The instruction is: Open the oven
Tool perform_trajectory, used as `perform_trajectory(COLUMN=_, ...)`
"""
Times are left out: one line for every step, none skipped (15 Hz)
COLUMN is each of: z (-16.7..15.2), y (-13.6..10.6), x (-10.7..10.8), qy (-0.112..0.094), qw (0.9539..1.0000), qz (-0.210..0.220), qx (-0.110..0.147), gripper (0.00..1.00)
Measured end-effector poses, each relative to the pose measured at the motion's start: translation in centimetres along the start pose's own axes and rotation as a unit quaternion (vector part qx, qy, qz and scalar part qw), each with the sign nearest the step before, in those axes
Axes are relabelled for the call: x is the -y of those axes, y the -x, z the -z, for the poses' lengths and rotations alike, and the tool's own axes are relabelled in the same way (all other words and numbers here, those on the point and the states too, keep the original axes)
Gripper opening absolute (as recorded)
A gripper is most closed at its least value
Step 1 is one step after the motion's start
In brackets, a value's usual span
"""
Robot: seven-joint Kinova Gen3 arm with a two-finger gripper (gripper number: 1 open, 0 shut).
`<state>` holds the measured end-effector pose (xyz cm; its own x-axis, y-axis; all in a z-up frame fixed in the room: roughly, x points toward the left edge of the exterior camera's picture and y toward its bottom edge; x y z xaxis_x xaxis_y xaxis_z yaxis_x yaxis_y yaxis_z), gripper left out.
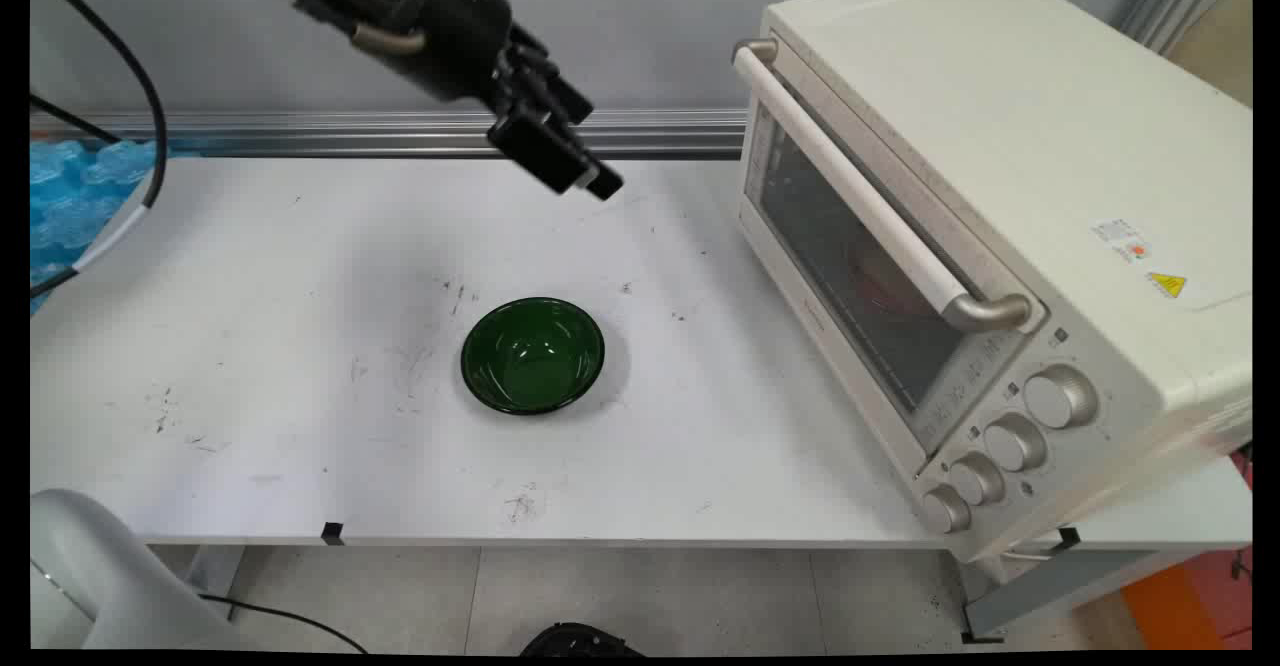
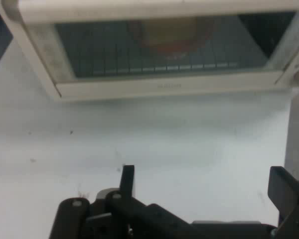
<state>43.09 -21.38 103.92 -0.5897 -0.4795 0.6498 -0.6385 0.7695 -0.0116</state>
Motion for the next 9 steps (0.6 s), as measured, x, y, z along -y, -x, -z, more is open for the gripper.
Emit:
perform_trajectory(z=0.1, y=-0.7, x=-0.1, qy=0.001, qw=1.0000, qz=0.003, qx=-0.003, gripper=1.00)
perform_trajectory(z=0.0, y=-1.4, x=-0.1, qy=0.002, qw=1.0000, qz=0.003, qx=-0.005, gripper=1.00)
perform_trajectory(z=-0.1, y=-2.1, x=-0.2, qy=0.004, qw=1.0000, qz=0.002, qx=-0.008, gripper=1.00)
perform_trajectory(z=-0.2, y=-2.7, x=-0.3, qy=0.006, qw=0.9999, qz=0.002, qx=-0.010, gripper=1.00)
perform_trajectory(z=-0.4, y=-3.3, x=-0.3, qy=0.007, qw=0.9999, qz=0.001, qx=-0.012, gripper=1.00)
perform_trajectory(z=-0.7, y=-4.1, x=-0.4, qy=0.008, qw=0.9998, qz=0.002, qx=-0.015, gripper=1.00)
perform_trajectory(z=-1.0, y=-5.0, x=-0.5, qy=0.009, qw=0.9998, qz=0.003, qx=-0.018, gripper=1.00)
perform_trajectory(z=-1.3, y=-5.7, x=-0.6, qy=0.010, qw=0.9997, qz=0.003, qx=-0.020, gripper=1.00)
perform_trajectory(z=-1.5, y=-6.1, x=-0.6, qy=0.010, qw=0.9997, qz=0.004, qx=-0.022, gripper=1.00)
